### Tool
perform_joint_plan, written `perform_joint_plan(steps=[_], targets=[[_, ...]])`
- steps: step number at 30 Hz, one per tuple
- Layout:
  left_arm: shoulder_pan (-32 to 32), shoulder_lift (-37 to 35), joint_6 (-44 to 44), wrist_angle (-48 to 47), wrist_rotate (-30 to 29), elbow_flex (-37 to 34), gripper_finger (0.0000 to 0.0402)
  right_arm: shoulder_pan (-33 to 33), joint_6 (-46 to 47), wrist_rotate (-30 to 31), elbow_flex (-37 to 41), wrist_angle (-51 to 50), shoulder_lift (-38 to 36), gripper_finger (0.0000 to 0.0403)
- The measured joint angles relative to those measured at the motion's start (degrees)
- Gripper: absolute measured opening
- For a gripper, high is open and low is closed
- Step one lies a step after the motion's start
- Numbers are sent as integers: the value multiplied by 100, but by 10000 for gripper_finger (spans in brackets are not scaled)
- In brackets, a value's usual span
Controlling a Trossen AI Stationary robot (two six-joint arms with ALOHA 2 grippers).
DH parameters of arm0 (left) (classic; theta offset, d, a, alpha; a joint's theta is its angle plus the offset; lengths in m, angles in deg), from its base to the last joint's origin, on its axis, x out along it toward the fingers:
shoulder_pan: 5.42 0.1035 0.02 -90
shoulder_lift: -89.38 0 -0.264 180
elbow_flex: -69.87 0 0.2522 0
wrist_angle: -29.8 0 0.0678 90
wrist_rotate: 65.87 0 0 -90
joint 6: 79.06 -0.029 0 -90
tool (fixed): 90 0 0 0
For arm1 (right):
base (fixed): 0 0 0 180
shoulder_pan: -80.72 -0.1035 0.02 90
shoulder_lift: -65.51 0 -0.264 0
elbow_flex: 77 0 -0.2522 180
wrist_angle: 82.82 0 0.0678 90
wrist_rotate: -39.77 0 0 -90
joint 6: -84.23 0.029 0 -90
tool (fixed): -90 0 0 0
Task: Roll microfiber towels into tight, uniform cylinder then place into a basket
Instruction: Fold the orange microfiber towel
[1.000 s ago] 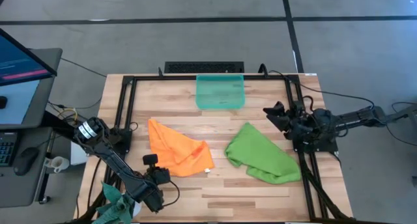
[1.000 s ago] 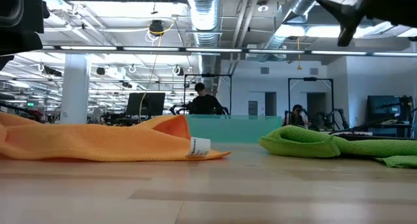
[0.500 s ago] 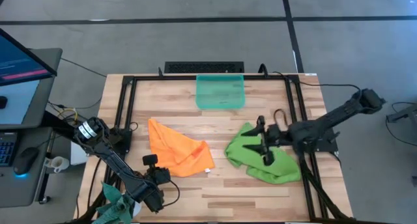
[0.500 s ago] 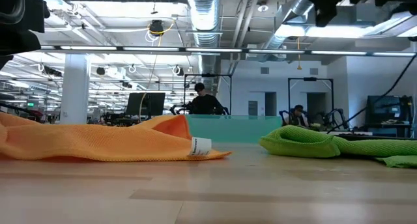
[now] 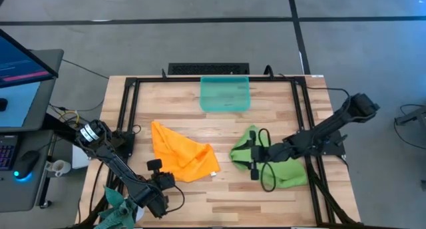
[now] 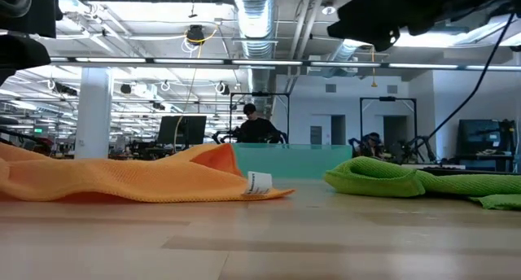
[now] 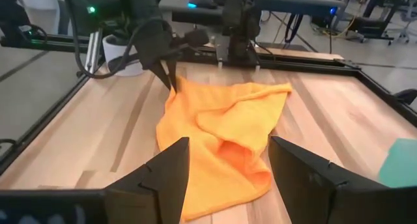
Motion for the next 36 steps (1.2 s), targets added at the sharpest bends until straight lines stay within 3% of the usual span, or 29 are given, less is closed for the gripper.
perform_joint_plan(steps=[6, 11, 16, 22, 31, 36], targets=[[2, 0, 293, -2, -66, 0, 8, -17, -191, -2, -385, -73, 344, 232], [3, 0, 559, -2, -60, 0, 17, -30, -193, -17, -716, -763, 375, 232], [41, 0, 704, -2, 301, 0, 17, -43, -198, -26, -886, -998, 374, 232], [237, 0, 570, -4, 784, 0, 16, -8, -195, -595, -890, -1091, 383, 232], [342, 0, -394, 507, 495, -2, 2, -55, -577, -789, -889, -348, 1509, 232], [345, 0, -584, 652, 382, -2, 1, -58, -655, -783, -1257, -313, 2086, 232]])
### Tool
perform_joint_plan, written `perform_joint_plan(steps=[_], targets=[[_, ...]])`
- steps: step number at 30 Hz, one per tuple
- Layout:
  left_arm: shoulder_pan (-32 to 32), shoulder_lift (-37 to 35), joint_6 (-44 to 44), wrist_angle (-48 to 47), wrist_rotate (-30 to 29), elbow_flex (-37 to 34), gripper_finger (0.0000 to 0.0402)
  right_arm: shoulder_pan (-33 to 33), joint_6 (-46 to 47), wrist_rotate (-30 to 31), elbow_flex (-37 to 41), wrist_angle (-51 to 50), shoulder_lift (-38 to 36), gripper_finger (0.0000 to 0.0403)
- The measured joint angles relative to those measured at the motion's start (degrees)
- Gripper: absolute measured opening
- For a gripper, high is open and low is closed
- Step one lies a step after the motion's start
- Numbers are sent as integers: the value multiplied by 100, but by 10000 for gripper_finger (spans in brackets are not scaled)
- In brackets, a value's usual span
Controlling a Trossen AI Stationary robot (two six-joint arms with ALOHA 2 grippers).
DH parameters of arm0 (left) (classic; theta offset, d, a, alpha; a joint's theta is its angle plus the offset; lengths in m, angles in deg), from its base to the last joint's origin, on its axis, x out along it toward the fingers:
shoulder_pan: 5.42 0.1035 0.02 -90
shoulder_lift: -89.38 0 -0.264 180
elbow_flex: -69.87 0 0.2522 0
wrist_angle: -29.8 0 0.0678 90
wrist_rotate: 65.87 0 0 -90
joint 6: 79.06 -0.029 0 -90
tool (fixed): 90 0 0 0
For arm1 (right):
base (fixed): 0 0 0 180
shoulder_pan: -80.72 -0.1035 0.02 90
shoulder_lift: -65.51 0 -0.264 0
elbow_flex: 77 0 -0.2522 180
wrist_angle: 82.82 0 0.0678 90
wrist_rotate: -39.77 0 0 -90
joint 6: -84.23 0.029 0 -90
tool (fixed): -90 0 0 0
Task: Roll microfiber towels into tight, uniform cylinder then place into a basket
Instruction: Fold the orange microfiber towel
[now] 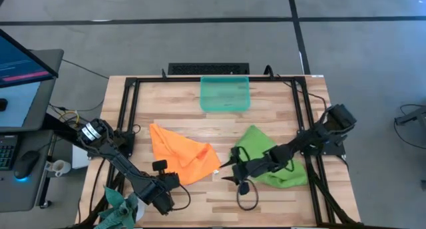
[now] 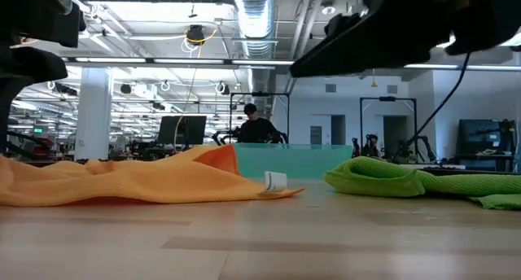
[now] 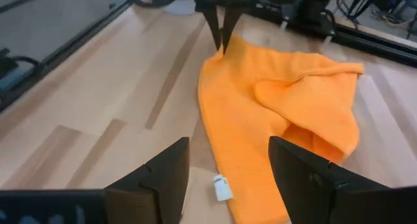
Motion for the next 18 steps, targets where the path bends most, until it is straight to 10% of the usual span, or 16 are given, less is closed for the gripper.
perform_joint_plan(steps=[18], targets=[[-2, -2, 23, -54, -113, -4, 0, 443, -292, -5, -1392, -2181, 1201, 232]])
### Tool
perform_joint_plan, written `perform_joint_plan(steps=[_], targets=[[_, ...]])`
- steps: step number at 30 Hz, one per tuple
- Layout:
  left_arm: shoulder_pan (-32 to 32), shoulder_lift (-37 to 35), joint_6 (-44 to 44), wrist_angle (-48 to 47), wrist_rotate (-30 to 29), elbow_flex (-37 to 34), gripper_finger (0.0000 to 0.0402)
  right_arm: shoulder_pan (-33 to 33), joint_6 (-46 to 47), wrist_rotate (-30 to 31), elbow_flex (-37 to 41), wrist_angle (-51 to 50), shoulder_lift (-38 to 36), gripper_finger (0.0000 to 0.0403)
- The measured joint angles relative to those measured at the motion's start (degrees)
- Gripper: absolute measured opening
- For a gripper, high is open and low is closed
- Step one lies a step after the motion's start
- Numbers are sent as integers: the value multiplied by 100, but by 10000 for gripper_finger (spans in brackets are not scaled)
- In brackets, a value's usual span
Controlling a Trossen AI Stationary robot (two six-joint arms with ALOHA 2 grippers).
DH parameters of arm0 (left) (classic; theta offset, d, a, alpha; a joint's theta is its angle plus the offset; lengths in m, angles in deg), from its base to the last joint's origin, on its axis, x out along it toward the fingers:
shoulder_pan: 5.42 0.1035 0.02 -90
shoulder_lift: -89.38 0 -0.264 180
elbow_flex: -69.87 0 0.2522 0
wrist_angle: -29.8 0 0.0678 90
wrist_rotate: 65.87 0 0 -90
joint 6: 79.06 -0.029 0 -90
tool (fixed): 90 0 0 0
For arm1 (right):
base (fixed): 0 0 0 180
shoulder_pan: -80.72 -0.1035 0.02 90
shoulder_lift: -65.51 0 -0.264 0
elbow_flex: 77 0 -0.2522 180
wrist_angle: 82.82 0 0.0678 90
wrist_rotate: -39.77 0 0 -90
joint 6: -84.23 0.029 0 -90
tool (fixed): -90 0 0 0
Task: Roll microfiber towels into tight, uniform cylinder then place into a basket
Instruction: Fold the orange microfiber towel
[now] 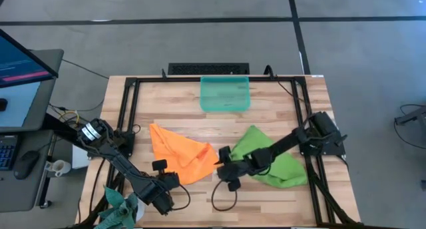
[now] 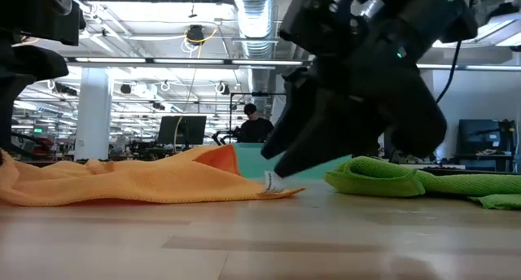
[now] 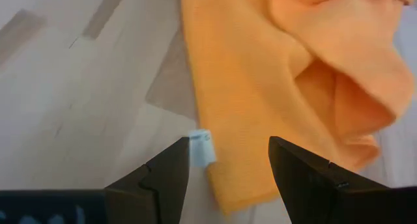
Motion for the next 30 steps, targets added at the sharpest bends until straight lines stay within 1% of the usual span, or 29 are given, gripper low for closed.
perform_joint_plan(steps=[5, 8, 14, 17, 20, 24, 26, 30], targets=[[0, 0, 4, -1, 0, 0, 0, 144, 138, -520, 7, -34, 6, 232], [0, 0, 6, 6, 0, 0, 0, 237, 169, -555, 12, -15, 194, 232], [0, 0, 10, 6, 16, 0, 0, 372, 268, -543, 1, -205, 166, 231], [0, 0, 6, -1, 15, 0, 0, 468, 478, -625, -5, -330, 161, 220], [0, 0, -18, -3, -16, 0, 0, 569, 658, -798, -15, -439, 221, 194], [0, 0, -101, -3, -192, 0, 0, 657, 846, -1188, -15, -441, 312, 144], [16, 0, -108, -2, -301, 0, 0, 670, 947, -1226, -28, -403, 402, 116], [33, 0, -110, -1, -330, 0, 0, 688, 1095, -1209, -31, -342, 434, 62]])
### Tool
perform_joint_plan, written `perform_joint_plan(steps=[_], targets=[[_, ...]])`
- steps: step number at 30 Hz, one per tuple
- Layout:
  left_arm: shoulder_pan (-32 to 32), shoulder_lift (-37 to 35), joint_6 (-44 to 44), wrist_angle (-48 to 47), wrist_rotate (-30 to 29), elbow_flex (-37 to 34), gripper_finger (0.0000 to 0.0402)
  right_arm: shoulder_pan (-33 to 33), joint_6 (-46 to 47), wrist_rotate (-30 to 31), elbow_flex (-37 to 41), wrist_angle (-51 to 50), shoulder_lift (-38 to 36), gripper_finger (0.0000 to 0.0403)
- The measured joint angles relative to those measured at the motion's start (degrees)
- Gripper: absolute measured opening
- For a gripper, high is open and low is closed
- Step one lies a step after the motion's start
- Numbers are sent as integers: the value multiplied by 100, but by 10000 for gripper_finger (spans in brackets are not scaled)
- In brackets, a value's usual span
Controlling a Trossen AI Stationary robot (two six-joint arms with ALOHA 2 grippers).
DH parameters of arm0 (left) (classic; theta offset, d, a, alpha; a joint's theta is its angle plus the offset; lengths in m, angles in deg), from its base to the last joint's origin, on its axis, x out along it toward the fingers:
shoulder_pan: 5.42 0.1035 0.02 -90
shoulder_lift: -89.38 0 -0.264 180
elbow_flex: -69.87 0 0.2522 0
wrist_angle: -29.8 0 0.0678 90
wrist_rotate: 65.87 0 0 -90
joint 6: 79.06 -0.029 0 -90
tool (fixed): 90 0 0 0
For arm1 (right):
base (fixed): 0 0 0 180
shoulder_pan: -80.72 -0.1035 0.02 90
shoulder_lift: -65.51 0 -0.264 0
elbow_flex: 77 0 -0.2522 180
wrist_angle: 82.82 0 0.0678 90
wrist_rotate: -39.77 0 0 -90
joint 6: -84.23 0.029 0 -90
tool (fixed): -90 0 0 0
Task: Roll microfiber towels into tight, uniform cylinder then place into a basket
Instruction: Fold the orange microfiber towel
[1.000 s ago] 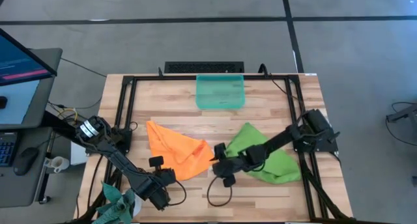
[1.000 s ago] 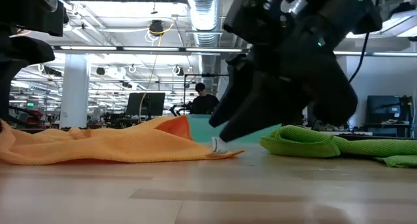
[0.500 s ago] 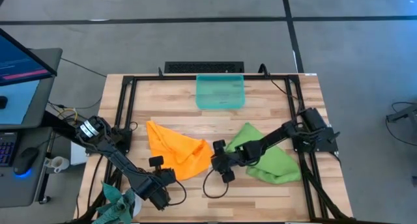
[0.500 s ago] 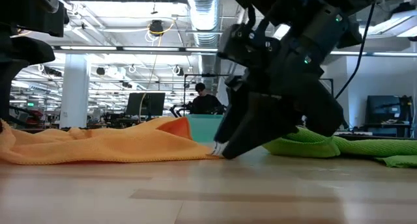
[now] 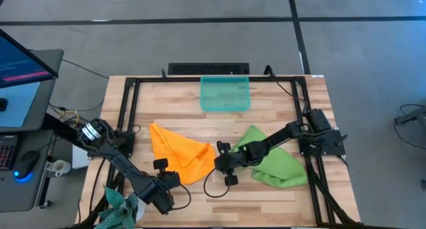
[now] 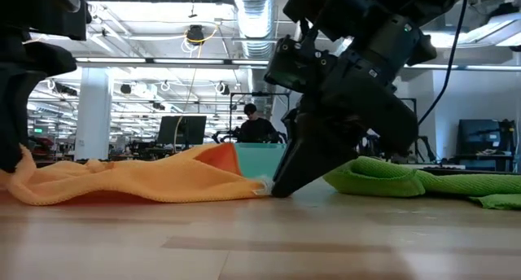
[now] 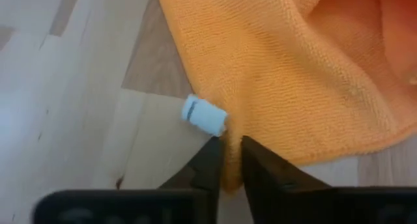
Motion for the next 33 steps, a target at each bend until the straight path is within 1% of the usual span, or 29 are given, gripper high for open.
perform_joint_plan(steps=[3, 5, 10, 14, 16, 17, 19, 21, 23, 25, 28, 30, 32, 33], targets=[[2, 0, 0, -1, 0, 0, 0, -1, 9, 20, 1, 20, 2, 25], [2, 0, 2, -1, 0, 0, 0, -35, 7, 46, 14, 30, -41, 10], [0, 1, 3, -26, 23, 22, 0, -227, 10, 117, -135, -218, -171, 16], [0, 2, -96, -308, 24, 310, 0, -475, 13, 192, -402, -715, -253, 6], [-11, 2, -197, -615, 7, 543, 0, -642, 10, 518, -639, -1065, -346, 8], [-27, 6, -216, -828, -35, 685, 0, -733, 1, 785, -773, -1197, -379, 10], [-70, 3, -238, -1321, -181, 984, 0, -959, -34, 1511, -930, -1902, -530, 11], [-145, 7, -225, -1792, -300, 1253, 0, -1123, -35, 2041, -1210, -2203, -533, 8], [-209, 4, -195, -2316, -484, 1540, 0, -1288, -38, 2393, -1354, -2613, -689, 5], [-254, 1, -137, -2720, -602, 1796, 0, -1386, -57, 2675, -1567, -2654, -752, 6], [-264, -2, -79, -3398, -749, 2169, 0, -1542, -234, 3449, -1767, -3231, -910, 10], [-262, 8, -60, -3844, -823, 2423, 0, -1556, -344, 3832, -2043, -3309, -966, 8], [-257, -19, -74, -4033, -1007, 2648, 0, -1585, -434, 4100, -2265, -3690, -1141, 5], [-243, -62, -225, -4003, -1073, 2713, 0, -1579, -487, 4128, -2400, -3618, -1186, 4]])
